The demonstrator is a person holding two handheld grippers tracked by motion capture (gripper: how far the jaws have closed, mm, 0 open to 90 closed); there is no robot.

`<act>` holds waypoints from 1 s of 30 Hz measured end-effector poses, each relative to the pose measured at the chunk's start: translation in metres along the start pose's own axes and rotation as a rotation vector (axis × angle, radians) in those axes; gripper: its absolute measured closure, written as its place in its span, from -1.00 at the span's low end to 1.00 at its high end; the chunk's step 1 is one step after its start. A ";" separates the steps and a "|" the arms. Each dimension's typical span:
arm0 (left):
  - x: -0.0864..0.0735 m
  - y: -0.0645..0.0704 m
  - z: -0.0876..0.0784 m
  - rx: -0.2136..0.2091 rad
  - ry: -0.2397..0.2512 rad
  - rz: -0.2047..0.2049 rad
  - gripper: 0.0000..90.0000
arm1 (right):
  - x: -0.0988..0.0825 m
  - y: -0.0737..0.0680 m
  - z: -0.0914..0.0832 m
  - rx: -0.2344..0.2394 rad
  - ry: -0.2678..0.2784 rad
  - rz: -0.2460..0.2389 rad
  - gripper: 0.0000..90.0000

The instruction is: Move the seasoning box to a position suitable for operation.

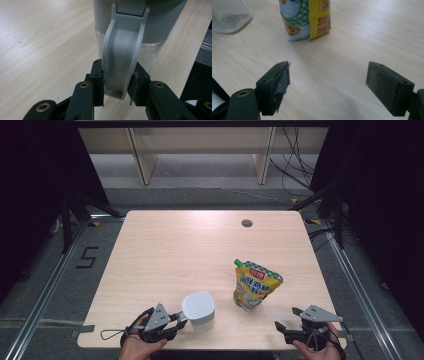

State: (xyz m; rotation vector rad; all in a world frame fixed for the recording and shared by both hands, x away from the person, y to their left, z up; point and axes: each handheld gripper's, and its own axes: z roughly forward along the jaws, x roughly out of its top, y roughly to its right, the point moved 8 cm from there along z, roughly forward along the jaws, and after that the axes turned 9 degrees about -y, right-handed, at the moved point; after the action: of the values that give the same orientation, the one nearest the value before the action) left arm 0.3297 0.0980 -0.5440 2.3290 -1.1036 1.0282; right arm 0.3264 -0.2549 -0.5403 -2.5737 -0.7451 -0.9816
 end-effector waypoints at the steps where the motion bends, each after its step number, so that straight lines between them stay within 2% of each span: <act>1: 0.002 0.001 0.003 -0.008 0.007 -0.001 0.51 | 0.000 0.000 0.000 0.000 -0.007 -0.008 -0.55; 2: 0.002 -0.001 0.002 -0.002 -0.010 0.017 0.51 | 0.000 0.000 0.000 0.000 -0.006 -0.008 -0.55; 4: 0.006 0.000 0.006 -0.011 0.000 0.017 0.51 | 0.000 0.000 0.000 0.001 -0.007 -0.007 -0.55; 5: 0.007 -0.001 0.007 -0.013 -0.004 0.032 0.51 | 0.000 0.001 -0.001 -0.001 -0.004 -0.011 -0.55; 6: 0.006 -0.002 0.007 -0.018 -0.022 0.042 0.51 | 0.001 0.003 0.000 -0.002 0.002 -0.037 -0.54; 7: 0.007 -0.004 0.008 -0.024 -0.022 0.071 0.51 | 0.001 0.003 0.000 -0.003 0.003 -0.047 -0.53; 8: 0.008 -0.004 0.009 -0.035 -0.018 0.072 0.51 | 0.001 0.003 0.000 -0.008 0.004 -0.038 -0.52; 9: 0.009 -0.004 0.010 -0.037 -0.017 0.057 0.51 | 0.000 0.000 0.000 0.002 0.004 -0.008 -0.49; 11: 0.011 -0.005 0.012 -0.049 -0.007 0.054 0.51 | 0.000 -0.001 0.000 0.008 -0.004 -0.017 -0.45; 12: 0.011 -0.008 0.012 -0.042 -0.014 0.080 0.51 | -0.001 -0.002 0.000 0.012 -0.008 -0.012 -0.45; 13: 0.012 -0.008 0.013 -0.043 -0.010 0.068 0.51 | 0.000 0.001 0.002 -0.002 -0.005 -0.044 -0.43; 15: 0.013 -0.010 0.015 -0.049 -0.012 0.087 0.51 | 0.001 0.001 0.001 0.007 0.005 -0.053 -0.41; 16: 0.014 -0.010 0.016 -0.066 -0.010 0.084 0.51 | 0.000 0.001 0.002 -0.001 -0.005 -0.049 -0.40; 17: 0.014 -0.012 0.016 -0.059 -0.016 0.097 0.51 | 0.000 0.001 0.002 -0.001 -0.007 -0.038 -0.38; 19: 0.016 -0.014 0.018 -0.066 -0.012 0.090 0.51 | 0.000 0.000 0.001 0.015 0.004 -0.059 -0.32; 20: 0.015 -0.016 0.018 -0.055 -0.020 0.097 0.51 | -0.002 -0.001 0.000 0.015 -0.018 -0.060 -0.30; 21: 0.016 -0.016 0.018 -0.057 -0.012 0.085 0.51 | -0.002 -0.003 0.000 0.020 -0.023 -0.047 -0.28; 22: 0.016 -0.018 0.018 -0.046 -0.021 0.093 0.52 | -0.001 -0.003 0.001 0.033 -0.013 -0.081 -0.24; 23: 0.016 -0.019 0.019 -0.051 -0.009 0.088 0.52 | -0.001 -0.002 0.001 0.015 -0.014 -0.087 -0.22; 24: 0.017 -0.019 0.020 -0.052 -0.003 0.083 0.52 | -0.001 -0.004 0.002 0.033 -0.013 -0.096 -0.19; 25: 0.017 -0.020 0.019 -0.048 -0.012 0.089 0.52 | -0.002 -0.005 0.001 0.029 -0.027 -0.090 -0.13; 26: 0.018 -0.020 0.020 -0.046 -0.005 0.072 0.52 | -0.002 -0.007 0.001 0.039 -0.031 -0.092 -0.09; 27: 0.018 -0.022 0.020 -0.035 -0.011 0.093 0.52 | -0.001 -0.006 0.002 0.042 -0.021 -0.118 -0.07; 28: 0.017 -0.023 0.019 -0.032 -0.025 0.110 0.52 | -0.001 -0.007 0.002 0.044 -0.021 -0.118 -0.03; 29: 0.018 -0.022 0.020 -0.036 -0.012 0.077 0.52 | -0.001 -0.009 0.003 0.054 -0.019 -0.126 0.01; 30: 0.018 -0.022 0.020 -0.039 -0.018 0.068 0.52 | -0.001 -0.010 0.003 0.052 -0.019 -0.143 0.03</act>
State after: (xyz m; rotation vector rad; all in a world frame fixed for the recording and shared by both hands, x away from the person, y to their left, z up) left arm 0.3637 0.0906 -0.5448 2.2886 -1.2067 1.0029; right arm 0.3215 -0.2457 -0.5421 -2.5172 -0.9582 -0.9661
